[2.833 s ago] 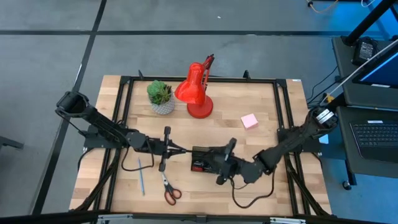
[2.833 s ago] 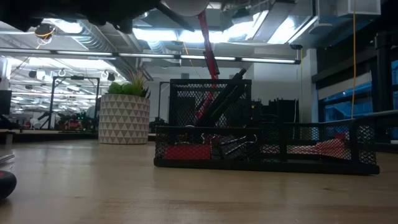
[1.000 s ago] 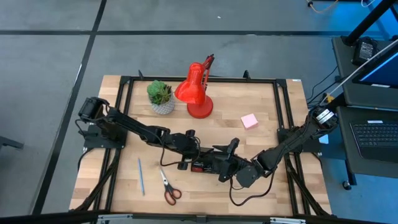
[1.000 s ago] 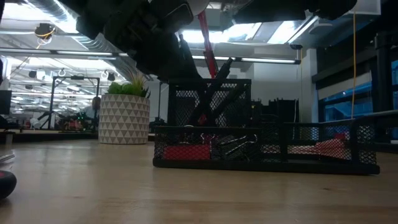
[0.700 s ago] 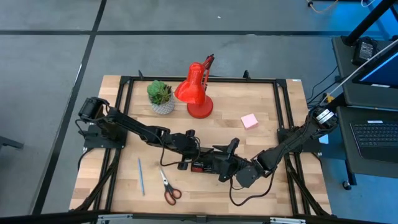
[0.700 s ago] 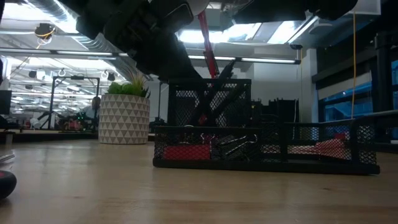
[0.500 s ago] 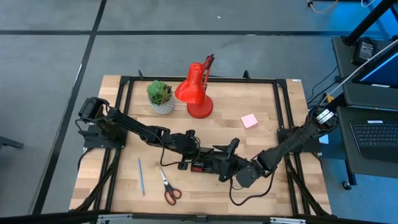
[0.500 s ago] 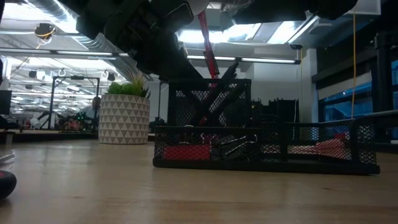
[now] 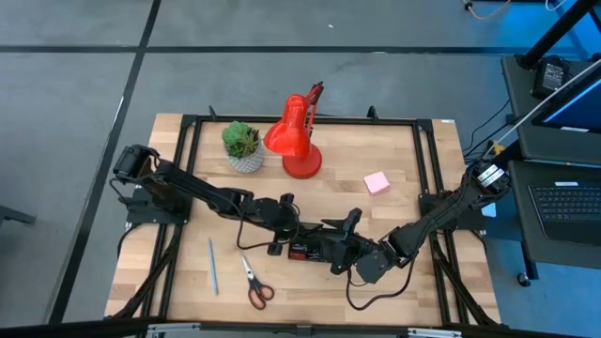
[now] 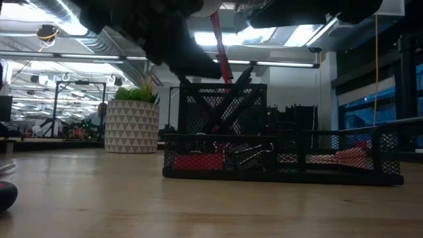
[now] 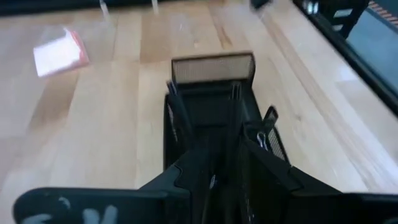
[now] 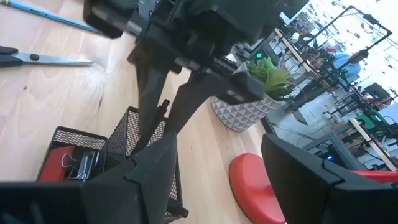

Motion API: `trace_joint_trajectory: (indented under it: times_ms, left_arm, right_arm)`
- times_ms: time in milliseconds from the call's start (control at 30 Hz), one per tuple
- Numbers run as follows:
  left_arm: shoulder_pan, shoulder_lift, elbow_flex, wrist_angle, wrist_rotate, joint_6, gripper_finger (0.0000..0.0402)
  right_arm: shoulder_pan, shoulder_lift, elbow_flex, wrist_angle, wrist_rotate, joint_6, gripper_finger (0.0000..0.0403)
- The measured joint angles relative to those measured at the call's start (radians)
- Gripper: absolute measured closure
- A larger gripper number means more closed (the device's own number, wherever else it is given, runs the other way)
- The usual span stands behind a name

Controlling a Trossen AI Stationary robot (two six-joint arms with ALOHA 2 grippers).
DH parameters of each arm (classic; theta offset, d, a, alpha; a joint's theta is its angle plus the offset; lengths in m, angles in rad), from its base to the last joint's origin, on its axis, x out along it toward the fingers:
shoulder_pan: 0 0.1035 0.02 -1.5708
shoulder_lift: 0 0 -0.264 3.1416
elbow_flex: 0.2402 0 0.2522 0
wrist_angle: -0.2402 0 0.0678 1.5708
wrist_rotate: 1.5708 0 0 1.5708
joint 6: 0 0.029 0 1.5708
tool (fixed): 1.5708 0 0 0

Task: Pick and place office supplies into organizer
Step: Put the black scissors into the black desk organizer

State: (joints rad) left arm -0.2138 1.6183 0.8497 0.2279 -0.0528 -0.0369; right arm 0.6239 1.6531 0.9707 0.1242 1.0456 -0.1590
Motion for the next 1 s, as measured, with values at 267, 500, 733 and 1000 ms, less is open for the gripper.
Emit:
trace_joint_trajectory:
  times_ms: [267, 500, 733, 1000]
  left_arm:
    - [0.000, -0.111, 0.000, -0.014, 0.000, 0.013, 0.0309]
    - [-0.006, -0.252, 0.000, -0.233, 0.074, 0.047, 0.0314]
    - [-0.077, -0.289, 0.000, -0.424, 0.186, 0.151, 0.0308]
    - [-0.194, -0.278, -0.018, -0.427, 0.186, 0.270, 0.0289]
  right_arm:
    - [0.000, 0.000, 0.000, -0.016, 0.000, 0.001, 0.0166]
    - [0.000, 0.000, 0.000, -0.036, 0.000, 0.004, 0.0167]
    - [0.000, 0.000, 0.000, -0.056, -0.001, 0.025, 0.0166]
    - [0.000, 0.000, 0.000, -0.070, -0.001, 0.028, 0.0166]
